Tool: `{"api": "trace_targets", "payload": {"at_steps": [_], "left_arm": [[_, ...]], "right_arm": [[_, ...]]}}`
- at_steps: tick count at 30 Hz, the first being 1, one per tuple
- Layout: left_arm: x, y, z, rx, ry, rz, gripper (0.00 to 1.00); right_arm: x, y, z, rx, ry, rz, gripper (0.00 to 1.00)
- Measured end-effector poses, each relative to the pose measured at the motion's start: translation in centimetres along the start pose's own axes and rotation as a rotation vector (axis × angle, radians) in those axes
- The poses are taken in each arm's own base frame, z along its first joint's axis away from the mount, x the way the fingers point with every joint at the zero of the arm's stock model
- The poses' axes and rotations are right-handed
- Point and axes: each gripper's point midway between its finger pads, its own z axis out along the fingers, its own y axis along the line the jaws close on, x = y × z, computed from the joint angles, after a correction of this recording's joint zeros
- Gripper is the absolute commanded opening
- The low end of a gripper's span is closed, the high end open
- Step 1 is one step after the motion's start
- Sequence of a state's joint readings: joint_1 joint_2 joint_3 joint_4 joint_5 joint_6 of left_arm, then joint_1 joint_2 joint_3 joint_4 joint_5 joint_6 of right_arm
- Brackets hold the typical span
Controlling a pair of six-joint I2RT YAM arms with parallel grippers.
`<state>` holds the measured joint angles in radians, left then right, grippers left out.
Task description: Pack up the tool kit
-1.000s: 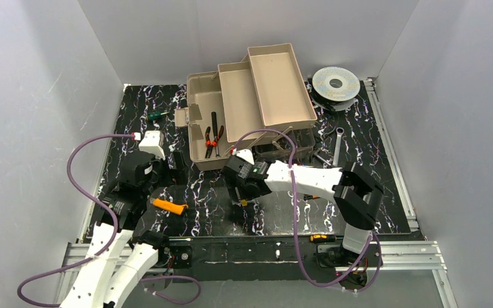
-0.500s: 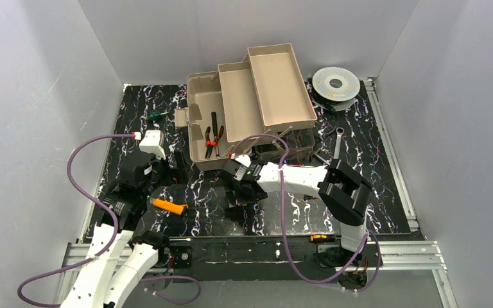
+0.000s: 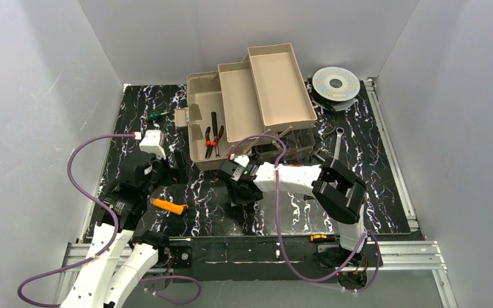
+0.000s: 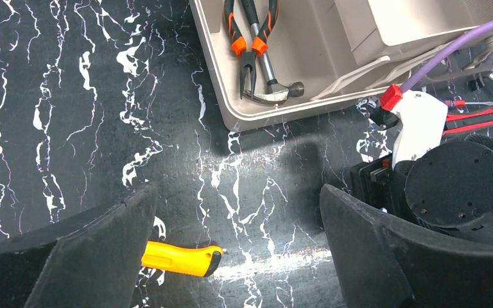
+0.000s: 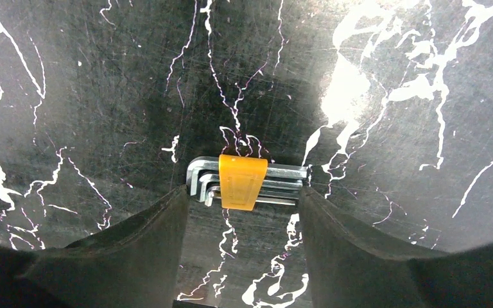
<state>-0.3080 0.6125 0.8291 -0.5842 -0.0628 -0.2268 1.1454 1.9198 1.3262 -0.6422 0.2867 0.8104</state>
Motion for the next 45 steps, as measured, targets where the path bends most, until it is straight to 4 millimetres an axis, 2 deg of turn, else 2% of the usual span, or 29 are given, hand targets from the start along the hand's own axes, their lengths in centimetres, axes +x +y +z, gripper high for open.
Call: {"api": "trace_targets", "payload": {"at_steps": [6,10,13,16,18,20,21,26,29,33,36,45], "left_arm": [[0.0,0.0,0.0,0.000,0.000,0.000,0.98],[0.0,0.0,0.0,0.000,0.000,0.000,0.98],[0.0,0.0,0.0,0.000,0.000,0.000,0.98],[0.0,0.0,0.0,-0.001,0.000,0.000,0.98],[0.0,0.0,0.0,-0.001,0.000,0.000,0.98],[0.0,0.0,0.0,-0.001,0.000,0.000,0.98],[0.0,0.0,0.0,-0.001,0.000,0.000,0.98],[0.0,0.0,0.0,-0.001,0.000,0.000,0.98],[0.0,0.0,0.0,-0.002,0.000,0.000,0.98],[0.0,0.0,0.0,-0.002,0.000,0.000,0.98],[0.0,0.0,0.1,-0.002,0.002,0.000,0.98],[0.1,0.0,0.1,-0.003,0.005,0.000,0.98]], "right_arm": [[-0.1,0.0,0.0,0.005,-0.007,0.009,0.47],[-0.5,-0.2,-0.3,0.007,-0.032,0.008,0.46],[-1.0,-0.4,-1.9,-0.007,-0.079,0.007,0.47],[-2.4,-0.6,-4.4,-0.038,-0.149,0.012,0.48],[-3.6,-0.6,-6.3,-0.064,-0.206,0.007,0.54],[-4.7,-0.6,-8.0,-0.084,-0.250,0.001,0.75],[-5.5,-0.4,-9.0,-0.093,-0.277,-0.002,0.79],[-7.6,0.8,-11.1,-0.117,-0.322,0.002,0.82],[-7.4,1.0,-10.2,-0.103,-0.301,-0.011,0.83],[-5.8,0.6,-7.0,-0.021,-0.208,-0.015,0.84],[-5.5,0.3,-5.2,0.075,-0.160,0.067,0.88],[-5.1,0.2,-3.6,0.127,-0.167,0.275,0.89]]}}
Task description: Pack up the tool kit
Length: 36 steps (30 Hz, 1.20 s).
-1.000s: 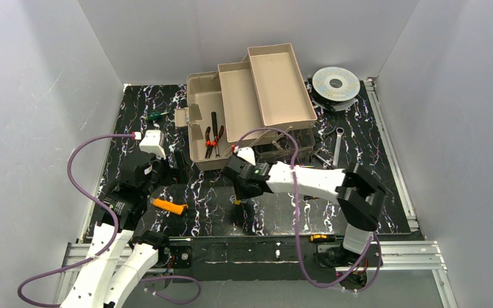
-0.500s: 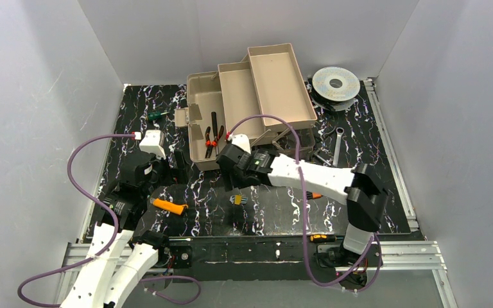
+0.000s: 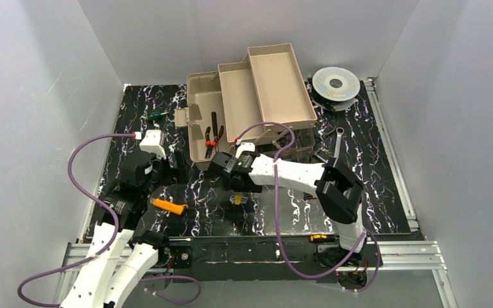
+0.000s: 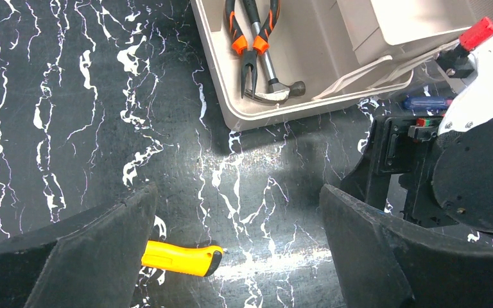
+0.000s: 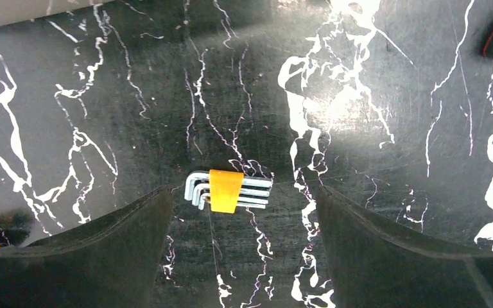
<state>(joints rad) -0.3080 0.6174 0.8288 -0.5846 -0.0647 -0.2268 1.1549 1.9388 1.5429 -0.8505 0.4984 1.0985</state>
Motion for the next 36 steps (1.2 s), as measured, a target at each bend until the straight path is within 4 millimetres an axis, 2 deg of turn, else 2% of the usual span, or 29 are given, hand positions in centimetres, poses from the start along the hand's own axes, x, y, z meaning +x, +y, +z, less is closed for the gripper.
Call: {"api": "trace_targets", "payload": {"at_steps": [3,7,16,27,31,36], "left_arm": [[0.0,0.0,0.0,-0.001,0.000,0.000,0.98],[0.0,0.0,0.0,-0.002,0.000,0.000,0.98],[0.0,0.0,0.0,-0.002,0.001,0.000,0.98],[0.0,0.0,0.0,-0.002,0.000,0.000,0.98],[0.0,0.0,0.0,-0.002,0.000,0.000,0.98],[0.0,0.0,0.0,-0.002,0.000,0.000,0.98]], "right_arm": [[0.5,-0.4,0.4,0.017,0.009,0.028,0.88],[0.7,0.0,0.7,0.011,0.014,0.069,0.86],[3.3,0.2,3.7,0.018,0.072,0.082,0.84],[4.0,0.3,3.6,0.020,0.085,0.074,0.77],[4.7,0.4,3.2,0.023,0.086,0.060,0.70],[5.0,0.4,3.1,0.028,0.090,0.059,0.53]]}}
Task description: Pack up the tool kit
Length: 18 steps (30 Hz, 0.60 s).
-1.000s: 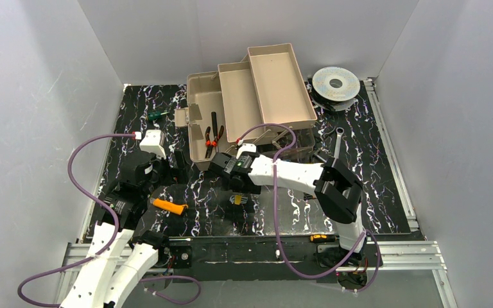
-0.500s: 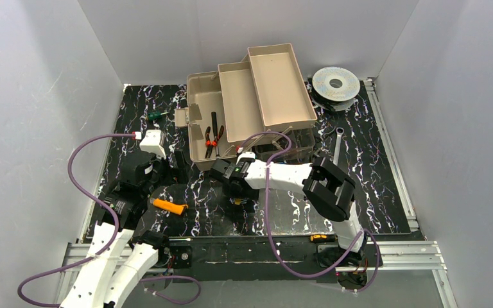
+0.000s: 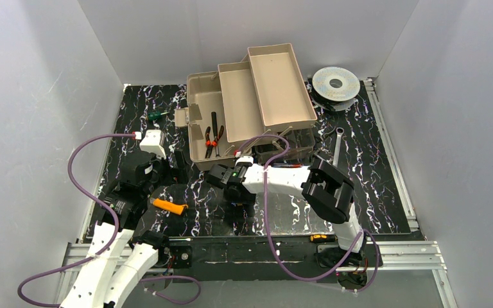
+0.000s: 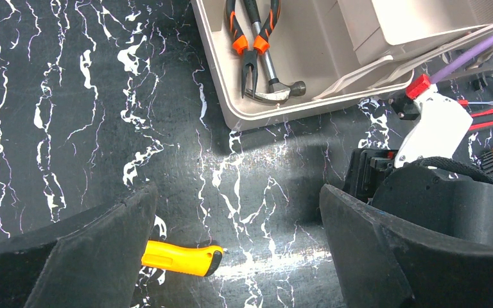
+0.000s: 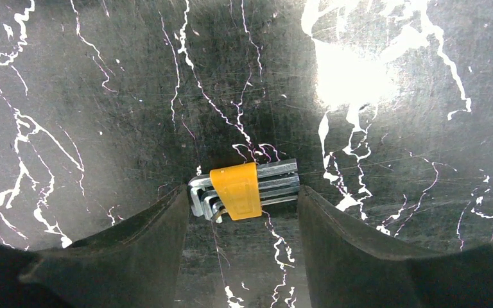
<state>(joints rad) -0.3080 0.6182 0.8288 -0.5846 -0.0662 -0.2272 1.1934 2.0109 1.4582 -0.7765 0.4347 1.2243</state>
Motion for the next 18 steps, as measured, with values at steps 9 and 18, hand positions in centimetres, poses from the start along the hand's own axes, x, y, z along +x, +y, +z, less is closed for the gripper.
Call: {"api": "trace_targets", "payload": {"at_steps": [9,18], "left_arm": [[0.0,0.0,0.0,-0.001,0.001,0.000,0.98],[0.0,0.0,0.0,-0.001,0.001,0.000,0.98]], "right_arm": [[-0.1,0.0,0.0,-0.019,-0.009,-0.028,0.44],[-1.1,-0.7,-1.4,-0.047,-0.063,-0.074,0.44]]}}
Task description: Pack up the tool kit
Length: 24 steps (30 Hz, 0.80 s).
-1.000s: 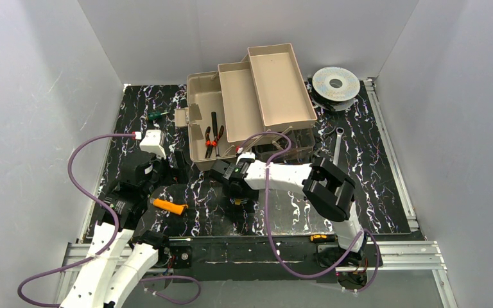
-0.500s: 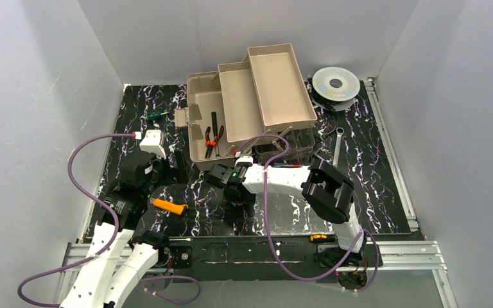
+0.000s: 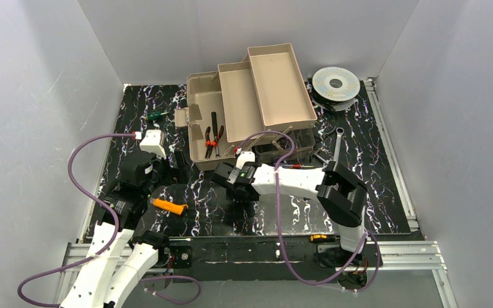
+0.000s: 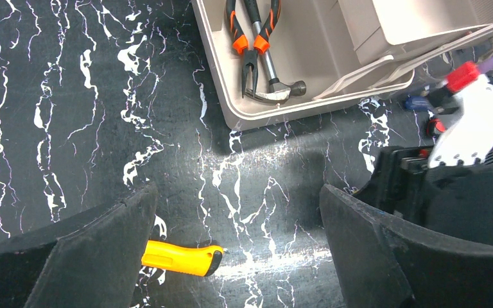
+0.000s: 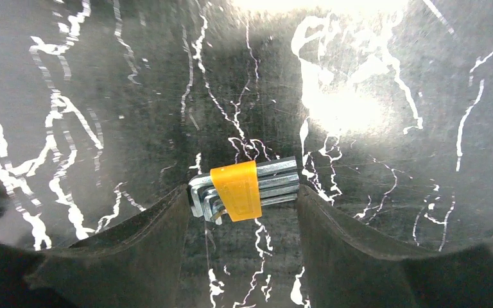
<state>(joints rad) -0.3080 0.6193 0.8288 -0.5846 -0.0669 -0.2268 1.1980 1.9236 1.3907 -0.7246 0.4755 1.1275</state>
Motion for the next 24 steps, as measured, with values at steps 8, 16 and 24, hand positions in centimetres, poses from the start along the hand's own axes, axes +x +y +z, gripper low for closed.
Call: {"api": "trace_targets", "payload": {"at_steps": [8,16,24], "left_arm": [[0.0,0.0,0.0,0.000,0.000,0.000,0.98],[0.0,0.0,0.0,-0.001,-0.001,0.000,0.98],[0.0,0.1,0.0,-0.003,-0.002,0.000,0.98]], "right_arm": [[-3.9,0.8,-4.4,-0.114,-0.128,-0.013,0.45],[-10.2,1.7,-7.7,-0.162,-0.253,-0.040,0.45],[-21.0,-1.4,-9.1,-0.176,-0.360,0.067,0.45]]}}
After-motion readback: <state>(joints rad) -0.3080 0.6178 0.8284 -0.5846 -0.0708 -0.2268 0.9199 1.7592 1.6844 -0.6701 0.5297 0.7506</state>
